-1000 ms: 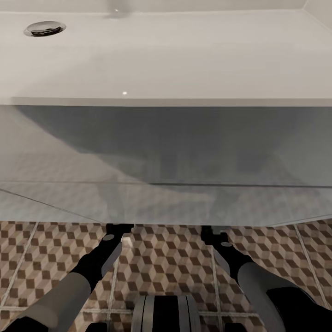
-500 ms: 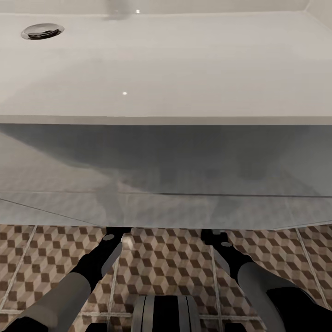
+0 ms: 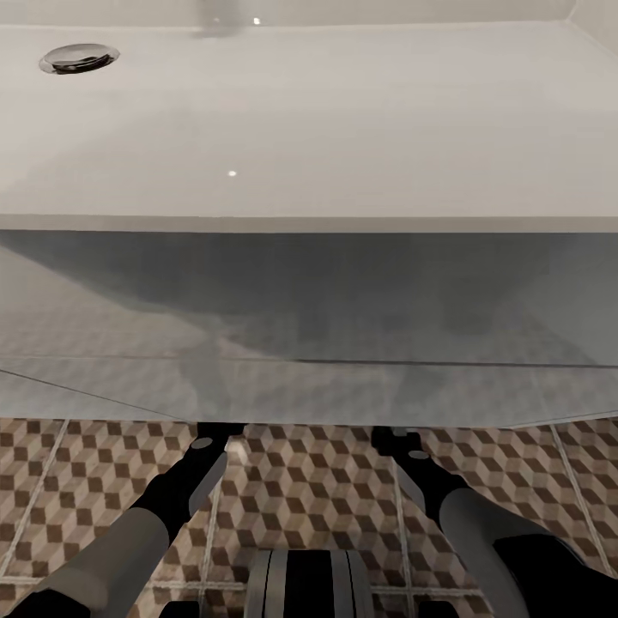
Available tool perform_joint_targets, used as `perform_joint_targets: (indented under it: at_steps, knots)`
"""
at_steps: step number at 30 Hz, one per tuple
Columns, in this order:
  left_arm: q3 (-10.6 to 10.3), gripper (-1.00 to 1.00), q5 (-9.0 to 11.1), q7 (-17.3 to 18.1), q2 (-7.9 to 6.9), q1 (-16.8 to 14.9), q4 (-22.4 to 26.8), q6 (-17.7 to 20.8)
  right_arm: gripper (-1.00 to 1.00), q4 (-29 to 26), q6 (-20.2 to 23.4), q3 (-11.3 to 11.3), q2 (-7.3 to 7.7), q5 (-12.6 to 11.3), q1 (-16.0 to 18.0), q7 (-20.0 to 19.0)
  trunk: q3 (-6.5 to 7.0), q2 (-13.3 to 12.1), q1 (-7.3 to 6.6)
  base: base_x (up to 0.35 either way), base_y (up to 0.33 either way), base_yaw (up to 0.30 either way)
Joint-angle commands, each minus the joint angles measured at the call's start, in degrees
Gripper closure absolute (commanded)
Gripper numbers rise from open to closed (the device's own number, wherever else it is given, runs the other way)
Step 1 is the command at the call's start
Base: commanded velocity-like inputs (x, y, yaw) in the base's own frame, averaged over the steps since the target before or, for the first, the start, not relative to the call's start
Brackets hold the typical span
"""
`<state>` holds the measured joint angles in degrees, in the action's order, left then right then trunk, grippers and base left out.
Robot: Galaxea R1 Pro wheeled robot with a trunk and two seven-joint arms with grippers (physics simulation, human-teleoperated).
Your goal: Take the four mousetraps from the cabinet in the bathroom and place them on the bathroom floor. Make sure all four end up on the same floor surface, and ensure that at least two of them are either under or directly next to the same bathroom sink.
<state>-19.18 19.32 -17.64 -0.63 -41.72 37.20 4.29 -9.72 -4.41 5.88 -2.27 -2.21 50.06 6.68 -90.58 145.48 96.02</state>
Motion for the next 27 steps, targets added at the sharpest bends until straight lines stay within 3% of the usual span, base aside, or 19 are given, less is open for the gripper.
perform_joint_targets:
  at_steps: [1, 16, 17, 27]
  knots:
    - [-0.36, 1.00, 0.26, -0.54, -0.07, -0.03, 0.10, 0.27, 1.00, 0.04, -0.16, 0.51, -0.07, -0.15, 0.03, 0.31, -0.03, 0.01, -0.01, 0.000, 0.000, 0.000]
    - [-0.42, 1.00, 0.19, -0.51, -0.07, -0.03, 0.07, 0.28, 1.00, -0.43, -0.10, 0.63, 0.28, -0.23, 0.05, 0.35, -0.03, 0.01, -0.01, 0.000, 0.000, 0.000]
    - [-0.42, 1.00, 0.19, -0.52, -0.07, -0.03, 0.07, 0.28, -1.00, -0.44, -0.09, 0.63, 0.31, -0.25, 0.05, 0.35, -0.03, 0.01, -0.01, 0.000, 0.000, 0.000]
    - [-0.42, 1.00, 0.19, -0.50, -0.07, -0.03, 0.06, 0.28, -1.00, -0.47, -0.07, 0.63, 0.50, -0.33, 0.06, 0.35, -0.03, 0.01, -0.01, 0.000, 0.000, 0.000]
